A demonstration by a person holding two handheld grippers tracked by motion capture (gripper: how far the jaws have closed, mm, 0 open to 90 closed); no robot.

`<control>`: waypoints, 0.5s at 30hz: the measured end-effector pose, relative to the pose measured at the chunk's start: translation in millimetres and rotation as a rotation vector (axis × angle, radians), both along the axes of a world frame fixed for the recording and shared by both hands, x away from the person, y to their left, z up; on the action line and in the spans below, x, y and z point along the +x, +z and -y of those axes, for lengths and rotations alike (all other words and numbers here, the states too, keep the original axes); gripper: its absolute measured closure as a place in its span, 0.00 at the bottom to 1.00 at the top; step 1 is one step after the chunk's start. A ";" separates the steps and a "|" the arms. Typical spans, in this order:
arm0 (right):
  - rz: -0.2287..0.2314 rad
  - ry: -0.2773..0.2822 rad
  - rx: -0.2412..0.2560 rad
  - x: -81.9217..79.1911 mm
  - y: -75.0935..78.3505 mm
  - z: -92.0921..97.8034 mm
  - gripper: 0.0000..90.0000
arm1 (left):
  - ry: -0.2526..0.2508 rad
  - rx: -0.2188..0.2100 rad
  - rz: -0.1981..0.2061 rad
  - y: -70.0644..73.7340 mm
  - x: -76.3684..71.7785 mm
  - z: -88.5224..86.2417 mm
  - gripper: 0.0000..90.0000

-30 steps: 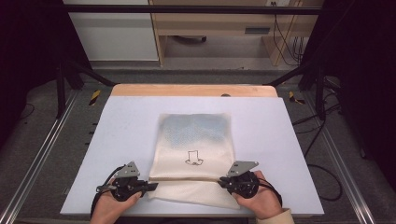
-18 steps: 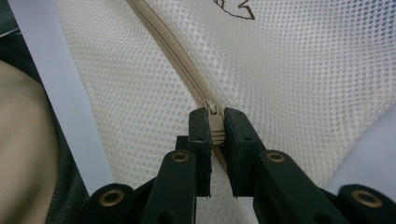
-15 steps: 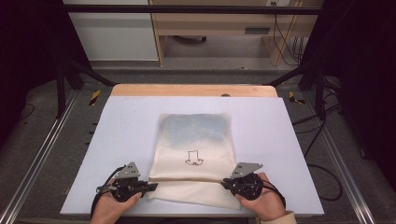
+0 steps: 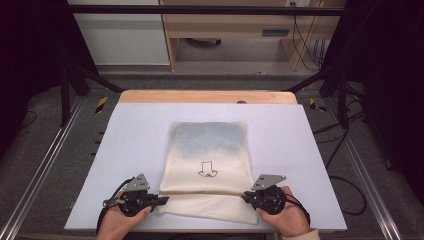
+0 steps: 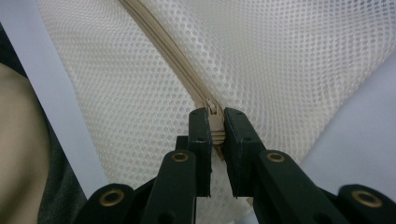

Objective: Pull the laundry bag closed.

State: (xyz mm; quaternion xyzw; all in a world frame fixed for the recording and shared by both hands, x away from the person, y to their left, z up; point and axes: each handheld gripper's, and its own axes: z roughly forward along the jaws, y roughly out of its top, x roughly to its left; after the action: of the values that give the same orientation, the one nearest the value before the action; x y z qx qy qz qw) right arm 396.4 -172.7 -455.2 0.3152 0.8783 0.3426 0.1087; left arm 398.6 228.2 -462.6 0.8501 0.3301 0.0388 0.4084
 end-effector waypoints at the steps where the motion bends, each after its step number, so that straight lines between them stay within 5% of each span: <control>1: -0.002 -0.009 0.003 -0.7 -0.3 0.3 0.91 | 0.000 0.001 0.000 0.0 -0.1 0.0 0.93; 15: -0.023 -0.052 0.003 -3.8 -2.7 14.0 0.91 | -0.001 -0.001 -0.007 0.0 0.0 -0.3 0.93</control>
State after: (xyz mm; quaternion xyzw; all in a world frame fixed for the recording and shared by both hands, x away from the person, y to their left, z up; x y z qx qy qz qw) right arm 392.6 -186.7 -457.9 0.3421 0.8706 0.3371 0.1069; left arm 398.6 228.5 -462.6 0.8502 0.3311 0.0354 0.4077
